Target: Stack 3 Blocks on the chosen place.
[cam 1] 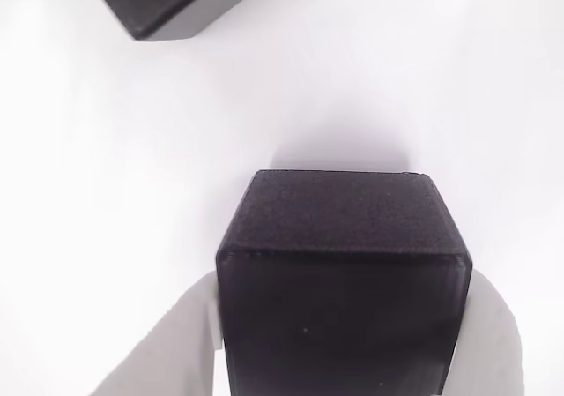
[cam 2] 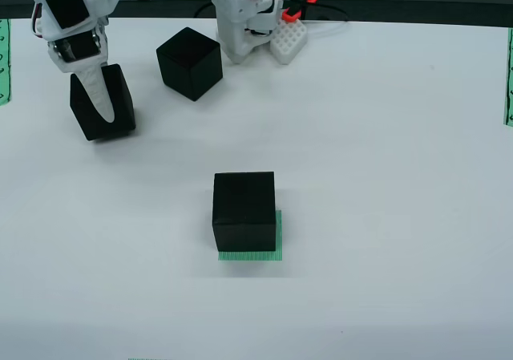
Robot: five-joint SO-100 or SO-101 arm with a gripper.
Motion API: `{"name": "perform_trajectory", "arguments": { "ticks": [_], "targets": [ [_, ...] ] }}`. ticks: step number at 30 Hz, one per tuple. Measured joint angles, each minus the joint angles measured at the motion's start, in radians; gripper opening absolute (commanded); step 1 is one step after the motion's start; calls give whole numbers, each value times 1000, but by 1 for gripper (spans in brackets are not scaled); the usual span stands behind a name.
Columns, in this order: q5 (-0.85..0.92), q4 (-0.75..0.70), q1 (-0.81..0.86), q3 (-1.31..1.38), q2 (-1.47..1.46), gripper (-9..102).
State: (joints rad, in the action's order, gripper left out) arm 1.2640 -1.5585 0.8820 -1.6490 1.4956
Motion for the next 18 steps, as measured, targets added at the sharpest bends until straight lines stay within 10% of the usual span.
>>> {"name": "perform_trajectory", "arguments": {
  "ticks": [18],
  "targets": [
    [-577, -5, -486, -55, 302, 15]
  ]
}}
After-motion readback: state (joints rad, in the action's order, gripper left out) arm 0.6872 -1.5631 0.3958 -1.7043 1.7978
